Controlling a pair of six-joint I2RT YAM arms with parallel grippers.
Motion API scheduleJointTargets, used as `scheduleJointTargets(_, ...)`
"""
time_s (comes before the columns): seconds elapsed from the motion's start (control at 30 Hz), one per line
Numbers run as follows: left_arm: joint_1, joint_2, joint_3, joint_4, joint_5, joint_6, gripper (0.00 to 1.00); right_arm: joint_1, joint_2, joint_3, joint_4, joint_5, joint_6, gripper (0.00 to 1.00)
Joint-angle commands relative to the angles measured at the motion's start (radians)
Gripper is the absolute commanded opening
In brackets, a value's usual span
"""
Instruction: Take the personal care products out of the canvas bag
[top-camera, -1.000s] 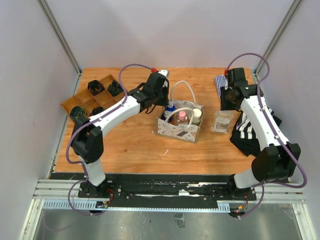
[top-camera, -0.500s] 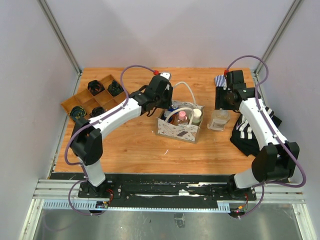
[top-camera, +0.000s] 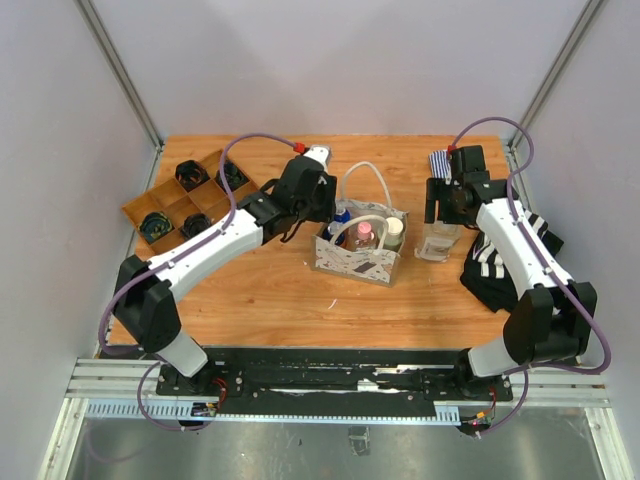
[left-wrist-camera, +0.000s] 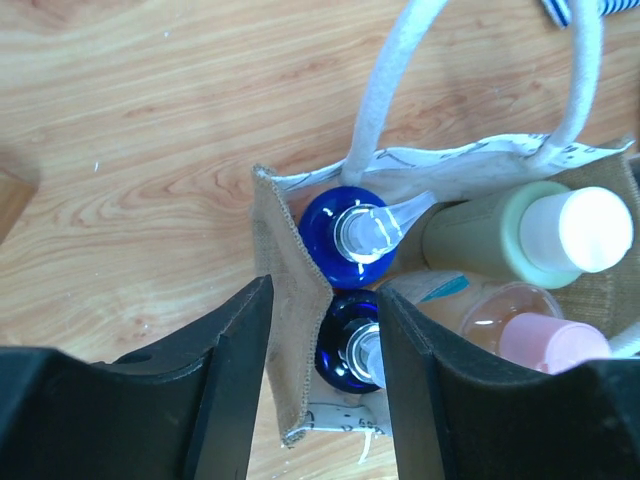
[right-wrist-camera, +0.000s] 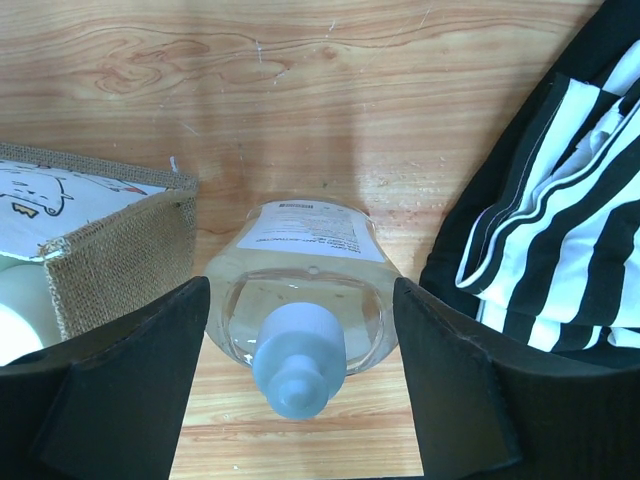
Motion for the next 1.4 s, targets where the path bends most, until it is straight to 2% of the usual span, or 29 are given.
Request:
scheduleJointTargets(0.0,-0.008,-0.019,0.014,0.043,-0.002,0.03,0.52,-0.012,-0.031,-0.019,-0.008,-0.015,0.015,0.74)
scheduleJointTargets(0.07,-0.007,0.014,0.043,0.019,-0.004,0.044,0.52,-0.012,-0.037,-0.022,-0.007,-0.019,0.017,0.74)
scheduleJointTargets(0.23,-0.008,0.057,0.078,0.036,0.101,0.104,0.51,-0.012,-0.04,-0.024,-0.007,-0.02,0.017,0.75)
scheduleJointTargets(0.57,-0.007,0.127,0.131,0.046,0.128,0.223,0.52,-0.012,-0.036,-0.024,-0.002,-0.053,0.02,0.77)
scheduleJointTargets(0.97,-0.007,0.251,0.183,-0.015,0.1,0.177,0.49,-0.023,-0.056,-0.033,-0.004,-0.054,0.013,0.78)
scheduleJointTargets(1.13,-0.008,0.273,0.209,-0.061,0.069,0.156,0.41,-0.026,-0.057,-0.039,-0.004,-0.056,0.011,0.78)
scheduleJointTargets(1.17,-0.007,0.278,0.219,-0.079,0.062,0.151,0.37,-0.026,-0.057,-0.04,-0.003,-0.056,0.011,0.78)
scheduleJointTargets(1.3,-0.008,0.28,0.265,-0.126,0.041,0.129,0.06,-0.026,-0.056,-0.044,-0.002,-0.061,0.012,0.78)
scheduleJointTargets(1.33,-0.008,0.276,0.277,-0.133,0.031,0.125,0.01,-0.026,-0.058,-0.044,-0.003,-0.061,0.012,0.78)
scheduleJointTargets(1.37,-0.008,0.268,0.287,-0.136,0.025,0.123,0.01,-0.026,-0.059,-0.043,-0.003,-0.061,0.012,0.78)
